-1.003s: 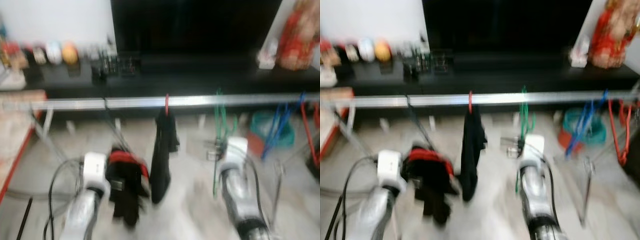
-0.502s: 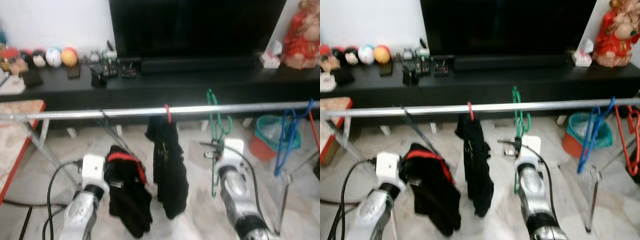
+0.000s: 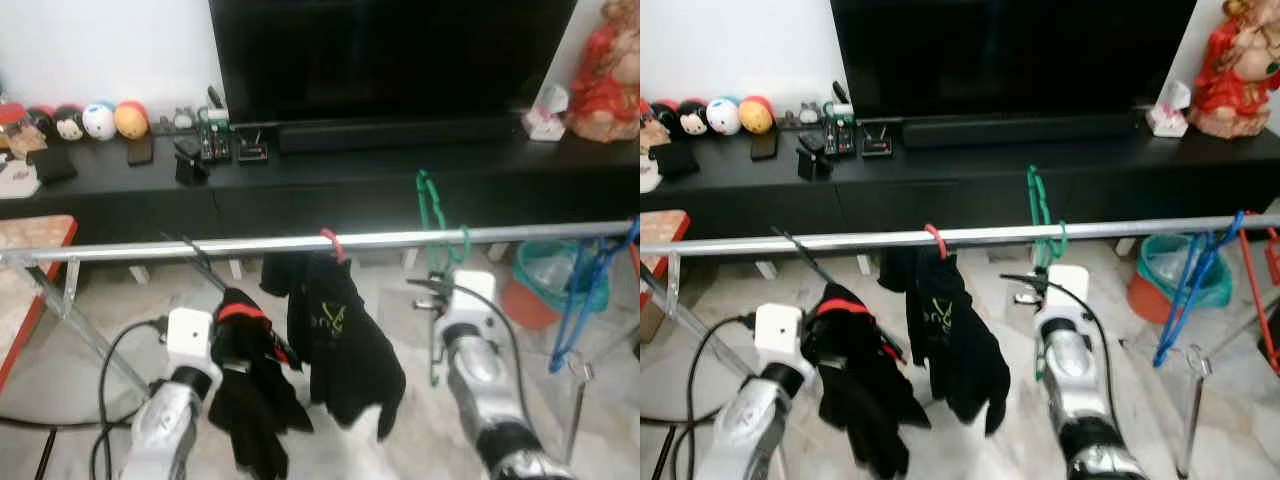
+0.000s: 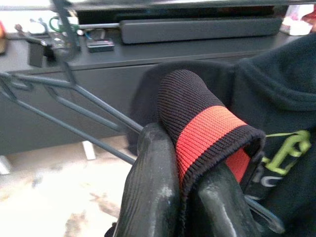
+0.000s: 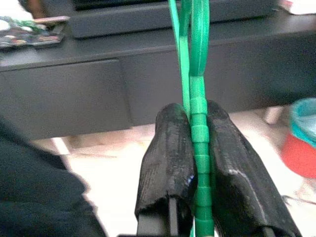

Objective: Hang hanger

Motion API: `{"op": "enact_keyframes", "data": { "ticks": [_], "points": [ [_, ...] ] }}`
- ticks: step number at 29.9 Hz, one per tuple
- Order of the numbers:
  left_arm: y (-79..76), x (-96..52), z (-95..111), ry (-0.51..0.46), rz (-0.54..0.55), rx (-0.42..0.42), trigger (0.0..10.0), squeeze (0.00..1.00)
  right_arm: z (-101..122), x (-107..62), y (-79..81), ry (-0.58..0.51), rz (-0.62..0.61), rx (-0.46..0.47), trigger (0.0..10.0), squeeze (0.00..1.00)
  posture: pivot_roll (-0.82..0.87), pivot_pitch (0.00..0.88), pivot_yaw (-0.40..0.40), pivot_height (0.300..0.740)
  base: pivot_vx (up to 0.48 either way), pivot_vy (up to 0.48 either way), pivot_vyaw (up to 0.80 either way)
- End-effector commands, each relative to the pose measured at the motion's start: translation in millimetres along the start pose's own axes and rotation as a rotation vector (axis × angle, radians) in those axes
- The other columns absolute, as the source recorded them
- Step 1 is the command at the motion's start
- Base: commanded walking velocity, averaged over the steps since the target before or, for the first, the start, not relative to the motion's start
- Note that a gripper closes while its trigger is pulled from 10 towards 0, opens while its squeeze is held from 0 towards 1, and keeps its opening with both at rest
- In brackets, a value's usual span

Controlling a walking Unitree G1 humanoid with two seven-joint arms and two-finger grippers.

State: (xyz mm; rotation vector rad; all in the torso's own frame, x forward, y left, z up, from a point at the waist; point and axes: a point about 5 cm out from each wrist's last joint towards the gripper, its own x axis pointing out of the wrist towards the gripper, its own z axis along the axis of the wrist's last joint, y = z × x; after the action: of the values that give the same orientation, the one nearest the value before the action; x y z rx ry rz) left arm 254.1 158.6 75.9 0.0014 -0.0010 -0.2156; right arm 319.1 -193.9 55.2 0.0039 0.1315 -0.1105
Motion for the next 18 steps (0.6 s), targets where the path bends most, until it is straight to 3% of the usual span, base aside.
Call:
{"op": "enact_keyframes", "data": {
  "ticks": [1,18],
  "points": [
    [4.5,0.6,3.4,-0.005,0.01,0.017,10.0,0.0,7.2,4.9,5.7,-0.009,0.011,0.007,10.0,0.0,-0.04,0.0,-0.008,0.74,0.0,0.0,0.0],
    [3.7,0.4,3.4,0.001,0.011,0.014,10.0,0.0,13.3,23.3,12.6,0.162,0.056,-0.056,10.0,0.0,-0.04,0.0,-0.002,0.74,0.0,0.0,0.0]
  ]
}}
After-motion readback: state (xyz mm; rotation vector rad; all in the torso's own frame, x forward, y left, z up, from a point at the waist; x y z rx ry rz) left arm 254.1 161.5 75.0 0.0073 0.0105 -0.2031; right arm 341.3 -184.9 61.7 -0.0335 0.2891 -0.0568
